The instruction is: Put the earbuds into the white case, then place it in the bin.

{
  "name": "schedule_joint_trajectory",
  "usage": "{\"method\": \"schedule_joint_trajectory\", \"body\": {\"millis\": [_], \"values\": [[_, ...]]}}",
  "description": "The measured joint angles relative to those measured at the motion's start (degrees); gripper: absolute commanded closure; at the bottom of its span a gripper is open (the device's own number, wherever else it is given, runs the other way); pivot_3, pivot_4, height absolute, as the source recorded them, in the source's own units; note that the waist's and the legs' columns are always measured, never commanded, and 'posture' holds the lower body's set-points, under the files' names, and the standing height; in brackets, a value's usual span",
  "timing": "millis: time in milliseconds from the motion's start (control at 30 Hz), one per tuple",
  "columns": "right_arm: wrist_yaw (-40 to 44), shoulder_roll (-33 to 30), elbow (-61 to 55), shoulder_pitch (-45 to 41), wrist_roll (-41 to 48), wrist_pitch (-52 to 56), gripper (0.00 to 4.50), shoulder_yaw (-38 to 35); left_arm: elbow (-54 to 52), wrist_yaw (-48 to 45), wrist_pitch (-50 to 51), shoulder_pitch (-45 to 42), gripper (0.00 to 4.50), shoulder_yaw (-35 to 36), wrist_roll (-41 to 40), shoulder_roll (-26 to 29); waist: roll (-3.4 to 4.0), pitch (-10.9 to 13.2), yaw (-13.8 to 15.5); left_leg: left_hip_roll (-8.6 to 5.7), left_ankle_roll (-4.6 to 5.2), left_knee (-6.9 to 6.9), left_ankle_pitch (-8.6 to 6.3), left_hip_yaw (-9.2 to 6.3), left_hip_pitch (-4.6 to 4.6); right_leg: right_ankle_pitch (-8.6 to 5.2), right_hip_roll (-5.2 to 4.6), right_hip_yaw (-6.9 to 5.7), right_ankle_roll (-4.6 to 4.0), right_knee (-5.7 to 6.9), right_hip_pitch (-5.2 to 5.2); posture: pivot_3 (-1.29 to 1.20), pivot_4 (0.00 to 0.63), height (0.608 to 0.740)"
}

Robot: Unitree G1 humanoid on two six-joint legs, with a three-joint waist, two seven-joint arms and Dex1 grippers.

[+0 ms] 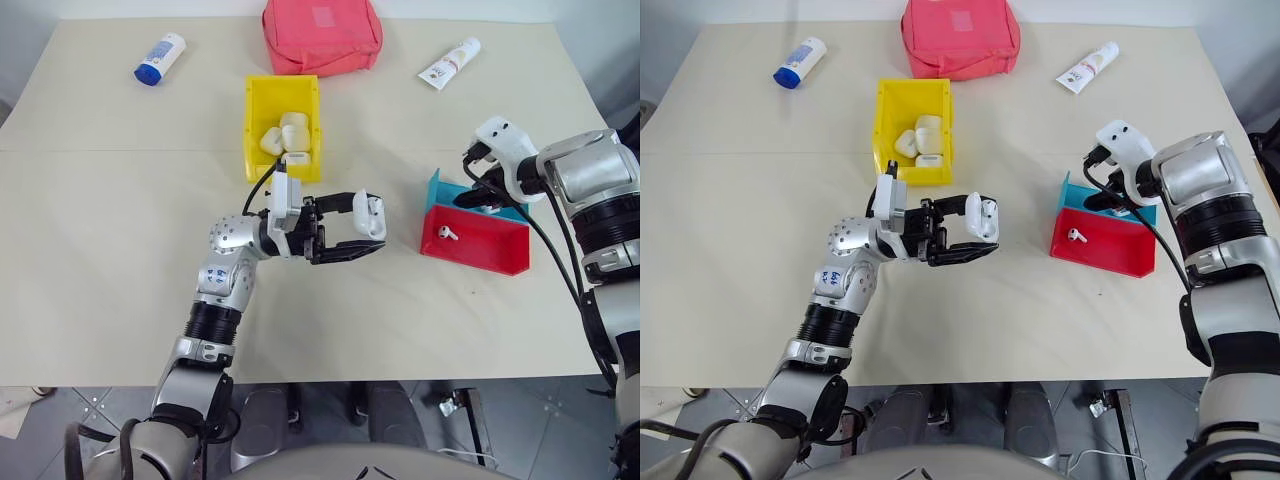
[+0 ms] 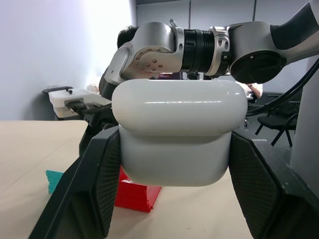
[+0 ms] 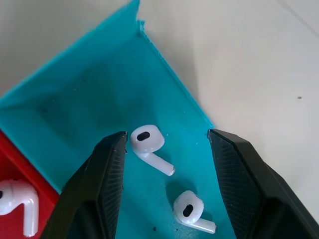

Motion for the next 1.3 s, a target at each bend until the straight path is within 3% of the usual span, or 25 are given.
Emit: {"method": "schedule_joint_trajectory", "body": {"millis": [1100,1233,1300], "values": [[8.17,4.08,9.53,-4.47,-11.17,-6.35,1.82,0.08,-1.09,1.8,0.43,1.01,1.7,0.02,-0.06,1.11,0.12,0.02,-0.13,0.02,-0.04,0.0,0.02,0.0,0.02,0.0,0.04,0.02,0.0,0.03,0.0,0.0,0.15,0.74],[8.57,4.36,9.82,-4.54,-11.67,-6.9,2.66,0.05,-1.09,1.82,0.21,1.0,1.7,0.02,-0.06,1.27,0.12,0.02,-0.12,0.02,-0.04,0.0,0.02,0.0,0.02,0.0,0.04,0.02,0.0,0.03,0.0,0.0,0.15,0.74],[8.57,4.68,10.0,-4.66,-11.91,-7.26,2.66,0.01,-1.08,1.83,0.05,0.99,1.7,0.02,-0.06,1.28,0.13,0.02,-0.13,0.02,-0.05,0.0,0.03,0.0,0.02,0.0,0.04,0.03,0.0,0.04,0.0,0.0,0.15,0.74]]}}
